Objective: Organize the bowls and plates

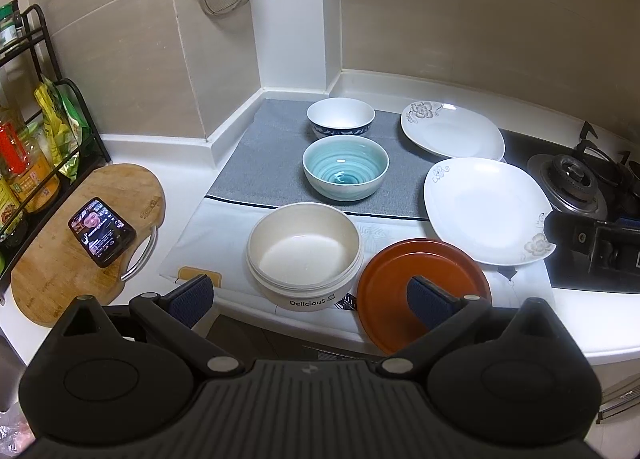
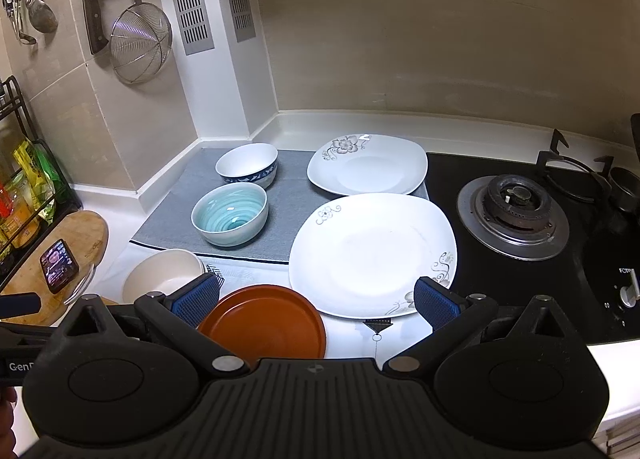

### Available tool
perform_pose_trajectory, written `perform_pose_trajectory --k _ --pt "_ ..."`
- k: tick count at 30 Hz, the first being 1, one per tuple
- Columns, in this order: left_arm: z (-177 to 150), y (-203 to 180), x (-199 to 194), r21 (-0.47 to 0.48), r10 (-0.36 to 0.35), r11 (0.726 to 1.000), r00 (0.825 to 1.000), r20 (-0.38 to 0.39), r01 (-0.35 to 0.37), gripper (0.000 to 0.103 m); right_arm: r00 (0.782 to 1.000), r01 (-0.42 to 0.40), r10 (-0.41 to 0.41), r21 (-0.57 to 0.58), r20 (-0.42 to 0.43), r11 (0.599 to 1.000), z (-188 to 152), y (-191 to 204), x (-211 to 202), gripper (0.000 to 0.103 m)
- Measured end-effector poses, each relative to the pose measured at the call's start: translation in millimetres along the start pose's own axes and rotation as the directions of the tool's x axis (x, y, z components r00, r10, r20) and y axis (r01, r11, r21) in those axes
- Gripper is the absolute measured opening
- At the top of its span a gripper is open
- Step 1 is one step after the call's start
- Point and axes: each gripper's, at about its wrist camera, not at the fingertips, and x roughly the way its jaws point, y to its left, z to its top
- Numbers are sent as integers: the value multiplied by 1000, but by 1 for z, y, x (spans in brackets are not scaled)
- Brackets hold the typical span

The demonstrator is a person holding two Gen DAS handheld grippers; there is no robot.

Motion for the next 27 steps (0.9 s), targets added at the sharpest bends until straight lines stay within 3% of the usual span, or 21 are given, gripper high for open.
perform_pose_trajectory --k 27 --pt "2 -2 8 -1 1 1000 1000 -22 -1 103 1000 0 0 12 -12 1000 -2 -7 6 103"
